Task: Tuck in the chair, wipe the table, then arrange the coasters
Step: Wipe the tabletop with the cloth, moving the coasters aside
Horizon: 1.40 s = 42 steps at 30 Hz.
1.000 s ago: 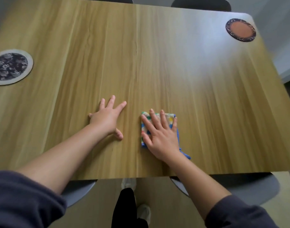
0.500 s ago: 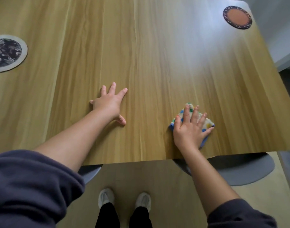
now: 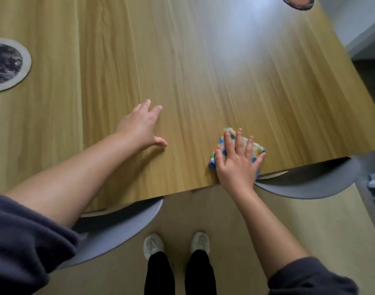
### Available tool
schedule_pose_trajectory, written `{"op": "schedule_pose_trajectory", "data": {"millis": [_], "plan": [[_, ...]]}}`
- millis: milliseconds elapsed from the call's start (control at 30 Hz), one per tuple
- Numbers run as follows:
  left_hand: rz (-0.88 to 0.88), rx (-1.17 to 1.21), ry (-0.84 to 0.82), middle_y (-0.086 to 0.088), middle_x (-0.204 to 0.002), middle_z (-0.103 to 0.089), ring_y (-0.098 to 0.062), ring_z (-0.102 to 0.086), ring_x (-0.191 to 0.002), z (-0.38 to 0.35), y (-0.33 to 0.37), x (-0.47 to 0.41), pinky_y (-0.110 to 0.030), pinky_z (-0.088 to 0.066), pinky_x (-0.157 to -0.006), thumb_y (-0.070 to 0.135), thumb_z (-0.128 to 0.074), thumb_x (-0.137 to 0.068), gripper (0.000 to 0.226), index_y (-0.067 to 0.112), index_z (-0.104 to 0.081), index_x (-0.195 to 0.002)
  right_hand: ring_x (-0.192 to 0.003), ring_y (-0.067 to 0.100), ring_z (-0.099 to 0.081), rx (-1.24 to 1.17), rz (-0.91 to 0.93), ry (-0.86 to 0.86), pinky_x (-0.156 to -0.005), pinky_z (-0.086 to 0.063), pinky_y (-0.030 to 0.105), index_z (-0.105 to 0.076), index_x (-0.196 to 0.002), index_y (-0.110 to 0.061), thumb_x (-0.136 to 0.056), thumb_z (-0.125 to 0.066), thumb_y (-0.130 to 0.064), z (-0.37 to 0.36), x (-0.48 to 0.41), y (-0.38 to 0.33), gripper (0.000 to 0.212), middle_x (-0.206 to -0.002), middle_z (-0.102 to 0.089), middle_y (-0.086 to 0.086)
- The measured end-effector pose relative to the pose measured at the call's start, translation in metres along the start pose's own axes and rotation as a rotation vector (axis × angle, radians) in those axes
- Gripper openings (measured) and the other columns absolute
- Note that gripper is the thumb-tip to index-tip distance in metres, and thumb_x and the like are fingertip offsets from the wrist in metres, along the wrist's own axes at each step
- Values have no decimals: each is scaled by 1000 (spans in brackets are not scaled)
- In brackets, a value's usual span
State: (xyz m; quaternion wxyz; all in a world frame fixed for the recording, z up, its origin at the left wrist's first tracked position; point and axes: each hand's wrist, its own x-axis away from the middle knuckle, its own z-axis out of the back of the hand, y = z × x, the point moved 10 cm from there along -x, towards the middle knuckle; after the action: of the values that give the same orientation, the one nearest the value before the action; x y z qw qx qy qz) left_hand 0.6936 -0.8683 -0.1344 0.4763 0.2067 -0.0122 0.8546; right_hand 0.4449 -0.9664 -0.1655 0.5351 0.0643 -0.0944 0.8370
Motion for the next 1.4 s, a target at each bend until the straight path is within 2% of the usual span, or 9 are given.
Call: {"op": "schedule_pose_trajectory", "data": {"millis": [100, 200, 400, 633, 767, 933, 1067, 1167, 1400], "plan": [[34, -6, 34, -12, -158, -14, -30, -17, -144, 10, -35, 7, -50, -33, -107, 62, -75, -62, 107, 22, -25, -147, -151, 25, 6, -4, -130, 20, -113, 4, 66, -8, -155, -40, -100, -24, -49, 2, 2, 10, 59, -164, 5, -9], [128, -13, 40, -10, -159, -10, -31, -8, -146, 17, -72, 9, -52, -28, -110, 65, -74, -61, 110, 24, -23, -148, -150, 28, 8, -17, -117, 23, -112, 5, 68, -5, -156, -38, -100, -21, -48, -2, 14, -21, 59, -164, 7, -7], [263, 41, -11, -9, -160, -4, -36, -5, -145, 10, -106, 11, -62, -25, -109, 67, -75, -58, 112, 32, -19, -149, -150, 30, 8, 78, 315, -16, -111, 12, 64, -10, -155, -39, -96, -17, -54, -22, 59, -136, 61, -165, 2, -5], [276, 59, -47, -12, -158, -5, -39, -5, -144, 12, -101, 9, -65, -26, -106, 62, -78, -60, 107, 28, -23, -146, -151, 28, 1, 95, 525, -14, -114, 5, 65, -15, -153, -41, -97, -22, -55, -16, 46, -150, 59, -164, -7, -7], [284, 58, -75, -13, -158, -5, -41, -5, -143, 14, -98, 8, -67, -26, -105, 61, -79, -59, 105, 26, -25, -143, -151, 27, -2, 101, 651, -10, -114, 4, 64, -16, -153, -42, -96, -24, -55, -11, 13, -166, 59, -164, -10, -8], [289, -3, -118, -15, -152, -11, -42, -13, -139, 16, -96, 5, -64, -37, -98, 63, -78, -58, 108, 24, -23, -142, -151, 25, 1, 114, 662, -13, -115, 9, 61, -12, -153, -44, -96, -22, -57, -5, -44, -188, 59, -164, -5, -11], [269, -75, -113, -13, -134, -29, -37, -34, -122, 24, -96, -3, -48, -48, -86, 66, -78, -56, 104, 22, -29, -136, -151, 23, 5, 99, 648, -25, -115, 8, 61, -8, -153, -46, -95, -18, -58, 6, -98, -209, 60, -164, -1, -13], [268, -78, -46, -10, -120, -40, -30, -44, -111, 44, -106, -22, -41, -47, -77, 65, -76, -60, 87, 17, -41, -125, -151, 22, 7, 74, 645, -22, -115, 9, 60, -7, -153, -46, -95, -16, -58, 15, -144, -225, 59, -164, 1, -13], [277, -1, 38, -9, -149, -25, -29, -25, -136, 89, -126, -108, -48, -39, -100, 62, -76, -62, 99, 24, -31, -142, -151, 22, 8, 45, 666, -7, -116, 10, 60, -8, -152, -46, -95, -15, -58, 33, -245, -266, 59, -164, 1, -13]]}}
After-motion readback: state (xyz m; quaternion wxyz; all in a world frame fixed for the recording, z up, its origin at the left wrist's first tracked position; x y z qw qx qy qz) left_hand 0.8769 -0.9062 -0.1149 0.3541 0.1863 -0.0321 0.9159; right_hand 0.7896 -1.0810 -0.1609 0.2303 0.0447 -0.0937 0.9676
